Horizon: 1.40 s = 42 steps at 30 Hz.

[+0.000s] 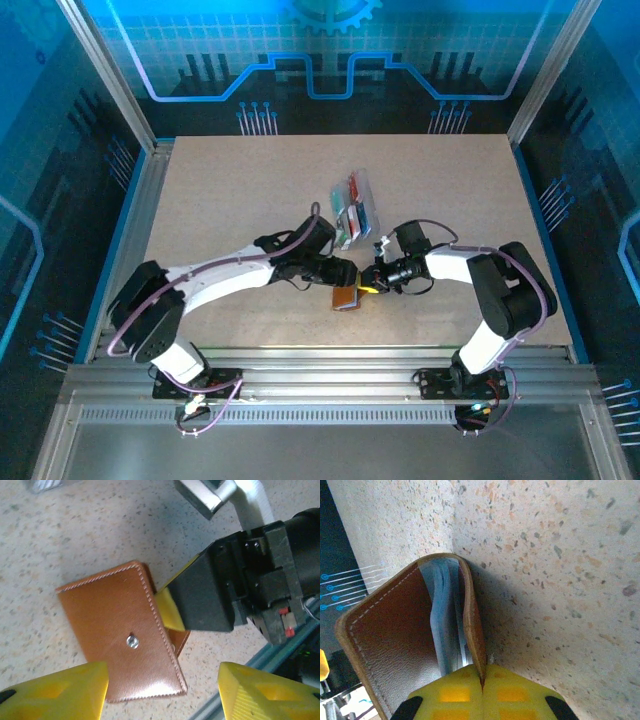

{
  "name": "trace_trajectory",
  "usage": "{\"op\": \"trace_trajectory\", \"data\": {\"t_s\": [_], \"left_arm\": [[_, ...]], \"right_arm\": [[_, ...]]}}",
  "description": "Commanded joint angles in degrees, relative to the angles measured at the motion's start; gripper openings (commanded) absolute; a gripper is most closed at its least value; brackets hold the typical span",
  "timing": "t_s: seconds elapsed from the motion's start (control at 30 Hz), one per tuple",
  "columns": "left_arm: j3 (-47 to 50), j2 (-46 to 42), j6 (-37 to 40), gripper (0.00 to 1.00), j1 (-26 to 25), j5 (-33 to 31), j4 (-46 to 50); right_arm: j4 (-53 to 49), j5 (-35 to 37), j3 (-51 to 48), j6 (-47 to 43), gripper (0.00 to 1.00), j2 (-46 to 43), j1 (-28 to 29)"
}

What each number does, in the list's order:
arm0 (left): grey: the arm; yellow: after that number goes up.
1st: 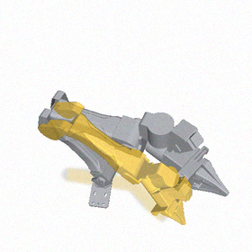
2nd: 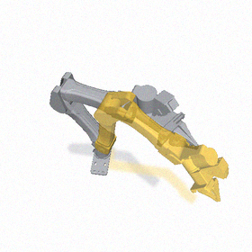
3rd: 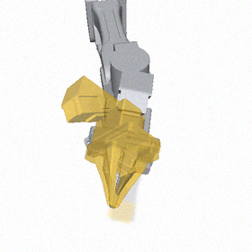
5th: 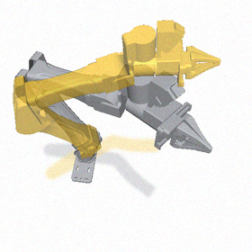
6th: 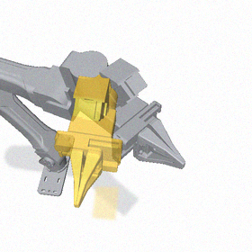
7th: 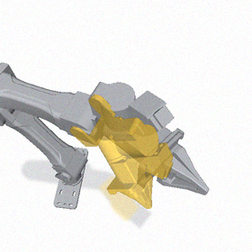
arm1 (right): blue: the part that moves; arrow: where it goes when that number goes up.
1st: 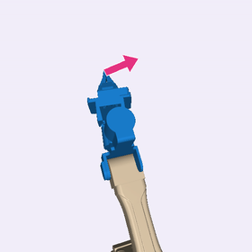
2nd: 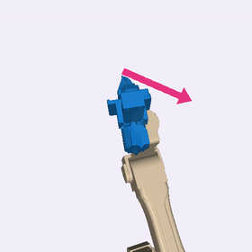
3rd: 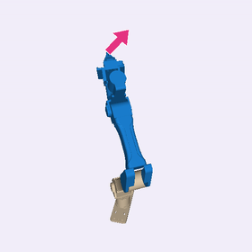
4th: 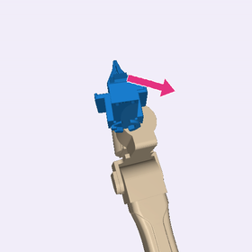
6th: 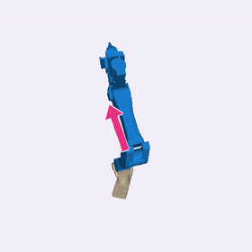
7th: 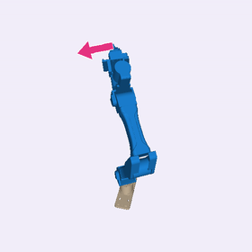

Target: Put the credit cards into the card holder

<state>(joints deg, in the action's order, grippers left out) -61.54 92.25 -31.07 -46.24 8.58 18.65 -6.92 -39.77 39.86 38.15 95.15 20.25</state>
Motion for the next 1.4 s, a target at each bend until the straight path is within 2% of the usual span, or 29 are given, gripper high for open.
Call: {"op": "trace_trajectory", "data": {"t_s": [0.0, 0.1, 0.2, 0.57, 0.83, 0.97, 1.37], "left_arm": [[-7.45, 6.35, 3.55, 0.62, -2.41, -8.96, 8.98], [-10.65, 9.66, 4.33, 0.63, -4.3, -12.48, 11.06], [-11.74, 11.43, 4.52, 0.65, -5.59, -13.36, 11.08], [-11.32, 13.99, 3.52, 0.59, -8.52, -20.82, 13.19], [-9.34, 10.16, 1.68, 0.49, -8.61, -26.71, 14.9], [-7.73, 7.85, 1.08, 0.43, -8.52, -27.53, 14.96], [-2.14, 4.45, -1.36, 0.19, -8.0, -27.58, 13.95]], "right_arm": [[-4.24, 3.29, 0.97, -2.09, 0.0, -1.15, 0.76], [-4.72, 3.9, 1.1, -2.36, 0.0, -1.51, 0.85], [-5.12, 4.31, 1.25, -2.69, 0.0, -1.82, 0.91], [-4.86, 3.84, 1.63, -2.82, 0.0, -1.46, 0.71], [-6.99, 6.07, 1.88, -4.17, 0.02, -2.74, 0.71], [-7.97, 7.37, 2.02, -5.22, 0.04, -3.04, 0.74], [-10.85, 13.03, 2.15, -7.66, 0.18, -4.19, 1.58]]}}
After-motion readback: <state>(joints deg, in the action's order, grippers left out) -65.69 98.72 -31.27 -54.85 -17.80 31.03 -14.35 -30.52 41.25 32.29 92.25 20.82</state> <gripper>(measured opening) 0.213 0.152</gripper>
